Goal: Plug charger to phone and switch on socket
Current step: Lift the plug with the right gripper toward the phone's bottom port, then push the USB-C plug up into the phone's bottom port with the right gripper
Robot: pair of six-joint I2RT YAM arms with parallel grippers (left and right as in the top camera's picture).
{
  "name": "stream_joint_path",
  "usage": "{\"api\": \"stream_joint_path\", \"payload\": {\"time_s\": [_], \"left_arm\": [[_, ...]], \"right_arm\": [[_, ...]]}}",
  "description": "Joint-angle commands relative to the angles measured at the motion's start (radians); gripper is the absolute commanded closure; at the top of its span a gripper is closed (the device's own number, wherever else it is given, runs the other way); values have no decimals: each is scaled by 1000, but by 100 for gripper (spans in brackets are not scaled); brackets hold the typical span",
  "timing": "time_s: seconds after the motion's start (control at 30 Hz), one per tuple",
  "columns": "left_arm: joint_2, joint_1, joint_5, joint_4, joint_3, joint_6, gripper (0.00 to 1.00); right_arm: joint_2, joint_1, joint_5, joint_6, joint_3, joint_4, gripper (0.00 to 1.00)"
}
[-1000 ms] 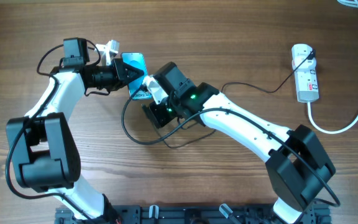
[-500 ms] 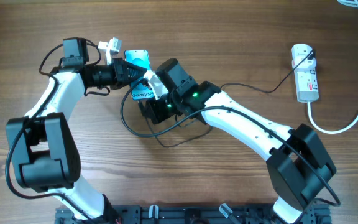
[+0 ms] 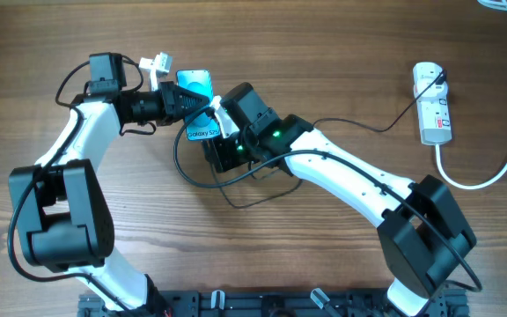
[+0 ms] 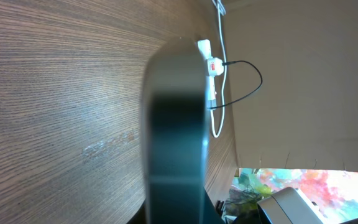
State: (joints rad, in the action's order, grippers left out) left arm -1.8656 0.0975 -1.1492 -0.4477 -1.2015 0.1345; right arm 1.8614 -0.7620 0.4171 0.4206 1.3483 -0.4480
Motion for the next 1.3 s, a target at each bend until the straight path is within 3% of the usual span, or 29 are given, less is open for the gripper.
{"api": "stream_joint_path", "payload": {"time_s": [0.0,1.27], "left_arm": [[-1,-1,-20,4,0,-24,96],[-1,-1,29,7,0,-23,96]], "right_arm": [[-20,4,-12,24,1,-11,96],[-20,1,-21,2,1,-56,96]]}}
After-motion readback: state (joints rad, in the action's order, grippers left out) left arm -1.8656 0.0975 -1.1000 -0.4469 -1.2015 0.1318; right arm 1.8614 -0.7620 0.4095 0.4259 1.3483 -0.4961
